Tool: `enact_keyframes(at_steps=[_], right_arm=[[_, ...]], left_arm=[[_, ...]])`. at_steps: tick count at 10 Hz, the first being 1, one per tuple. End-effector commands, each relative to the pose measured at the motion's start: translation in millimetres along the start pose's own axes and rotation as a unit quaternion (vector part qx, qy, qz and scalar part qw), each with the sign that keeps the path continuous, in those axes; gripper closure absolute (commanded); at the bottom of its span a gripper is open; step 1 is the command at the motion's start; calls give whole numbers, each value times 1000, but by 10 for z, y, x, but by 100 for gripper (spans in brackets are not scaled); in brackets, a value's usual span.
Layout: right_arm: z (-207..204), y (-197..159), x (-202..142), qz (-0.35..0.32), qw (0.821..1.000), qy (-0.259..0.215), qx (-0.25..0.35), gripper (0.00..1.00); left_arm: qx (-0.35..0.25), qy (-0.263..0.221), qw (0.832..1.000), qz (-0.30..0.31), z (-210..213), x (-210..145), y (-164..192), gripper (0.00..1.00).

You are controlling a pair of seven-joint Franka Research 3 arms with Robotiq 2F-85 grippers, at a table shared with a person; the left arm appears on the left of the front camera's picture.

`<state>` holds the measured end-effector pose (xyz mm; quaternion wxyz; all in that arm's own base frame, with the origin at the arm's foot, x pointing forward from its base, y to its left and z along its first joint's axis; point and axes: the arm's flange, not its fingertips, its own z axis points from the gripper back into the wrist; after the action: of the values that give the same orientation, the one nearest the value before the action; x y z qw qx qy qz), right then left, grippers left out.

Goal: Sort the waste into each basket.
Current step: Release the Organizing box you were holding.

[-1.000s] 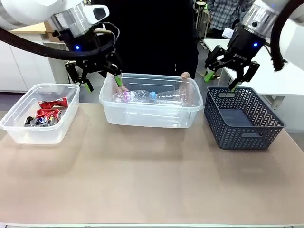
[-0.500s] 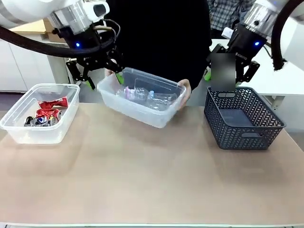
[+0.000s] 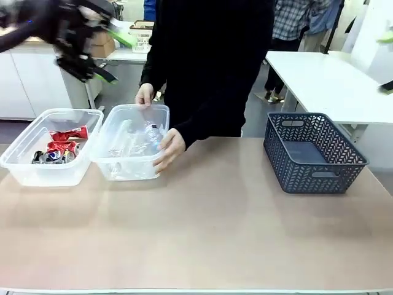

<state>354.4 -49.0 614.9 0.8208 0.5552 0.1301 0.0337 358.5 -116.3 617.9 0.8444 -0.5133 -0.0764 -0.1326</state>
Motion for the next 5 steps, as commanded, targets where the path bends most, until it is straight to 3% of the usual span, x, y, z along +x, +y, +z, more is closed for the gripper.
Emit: enact_keyframes(at_steps=[1, 2, 3, 4, 5], right_arm=[[170, -319, 196, -123, 964, -74, 226, 0], [234, -450, 215, -132, 956, -96, 242, 0], [161, -506, 266, -150, 957, -132, 208, 0], [379, -489, 48, -80, 987, -33, 138, 0], [379, -489, 48, -80, 987, -33, 138, 0]], left_arm=[[-152, -71, 983, 80, 241, -276, 566, 0], [-169, -115, 973, 107, 328, -377, 745, 0], [-133, -119, 970, 166, 267, -352, 853, 0], [-135, -68, 986, 72, 427, -261, 574, 0], [-135, -68, 986, 72, 427, -261, 574, 0]])
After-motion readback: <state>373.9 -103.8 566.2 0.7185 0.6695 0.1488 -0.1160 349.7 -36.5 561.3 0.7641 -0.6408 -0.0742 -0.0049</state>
